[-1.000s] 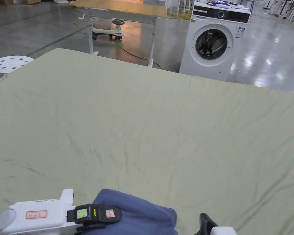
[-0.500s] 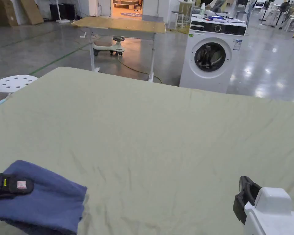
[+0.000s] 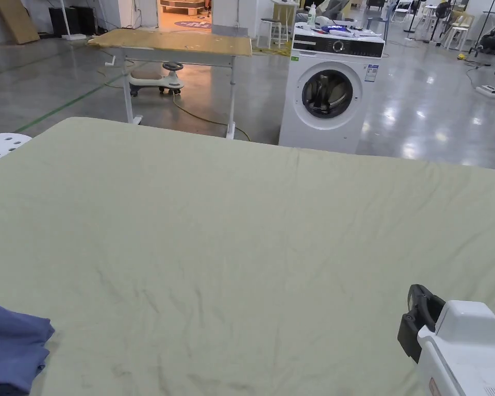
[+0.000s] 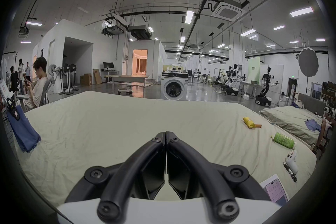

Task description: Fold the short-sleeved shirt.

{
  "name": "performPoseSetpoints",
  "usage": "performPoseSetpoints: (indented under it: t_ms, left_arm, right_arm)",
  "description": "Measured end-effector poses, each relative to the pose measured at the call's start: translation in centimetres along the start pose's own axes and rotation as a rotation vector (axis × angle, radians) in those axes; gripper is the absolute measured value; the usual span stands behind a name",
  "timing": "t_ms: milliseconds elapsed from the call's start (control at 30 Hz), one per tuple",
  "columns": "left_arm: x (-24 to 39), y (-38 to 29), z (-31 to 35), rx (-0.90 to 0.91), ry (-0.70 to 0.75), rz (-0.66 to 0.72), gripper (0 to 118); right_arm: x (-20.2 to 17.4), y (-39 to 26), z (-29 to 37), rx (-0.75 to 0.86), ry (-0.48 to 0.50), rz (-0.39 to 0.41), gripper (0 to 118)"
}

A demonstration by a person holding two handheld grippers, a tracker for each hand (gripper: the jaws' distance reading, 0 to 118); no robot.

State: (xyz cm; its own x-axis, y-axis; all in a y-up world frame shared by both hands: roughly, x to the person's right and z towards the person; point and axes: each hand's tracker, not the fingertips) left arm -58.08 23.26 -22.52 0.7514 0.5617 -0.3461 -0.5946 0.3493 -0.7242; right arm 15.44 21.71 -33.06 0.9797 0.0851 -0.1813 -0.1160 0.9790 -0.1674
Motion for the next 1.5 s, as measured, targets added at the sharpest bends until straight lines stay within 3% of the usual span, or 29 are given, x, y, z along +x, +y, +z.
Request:
performPoseSetpoints:
  t_ms: [267, 433, 500, 633, 700, 733, 800, 867, 1200, 1500]
  left_arm:
    - [-3.8, 1.2, -1.4, -0.044, 0.120, 0.030, 20]
    - [-4.1, 1.4, -0.5, 0.020, 0.282, -0.002, 63]
    - [-2.9, 0.8, 0.1, 0.043, 0.346, 0.020, 64]
    - [0.5, -0.2, 1.6, 0.168, 0.520, -0.088, 63]
    - [2.2, -0.8, 2.1, 0.236, 0.543, -0.128, 56]
    - [3.2, -1.4, 2.2, 0.271, 0.541, -0.151, 47]
    - [4.8, -2.2, 2.2, 0.323, 0.537, -0.206, 18]
    - [6.3, -3.3, 1.5, 0.405, 0.550, -0.285, 7]
    - [13.4, -10.5, -4.7, 0.580, 0.400, -0.499, 0]
    - [22.0, -16.3, -9.3, 0.768, 0.279, -0.557, 0]
  right_arm:
    - [0.2, -0.7, -0.6, -0.026, -0.006, 0.002, 0]
    - [0.2, -0.8, -0.9, -0.038, 0.004, 0.002, 0]
    - [0.2, -0.9, -1.0, -0.038, 0.007, 0.001, 0]
    - [0.1, -0.9, -1.0, -0.040, 0.014, 0.000, 0]
    - [0.1, -0.9, -0.9, -0.040, 0.015, -0.004, 0]
    - [0.0, -1.0, -0.9, -0.040, 0.017, -0.006, 0]
    - [0.0, -1.0, -0.8, -0.039, 0.021, -0.008, 0]
    - [-0.1, -1.0, -0.7, -0.038, 0.023, -0.012, 0]
    - [0.2, -1.1, -0.2, -0.028, 0.021, -0.033, 0]
    - [0.2, -0.8, 0.3, -0.017, 0.004, -0.052, 0]
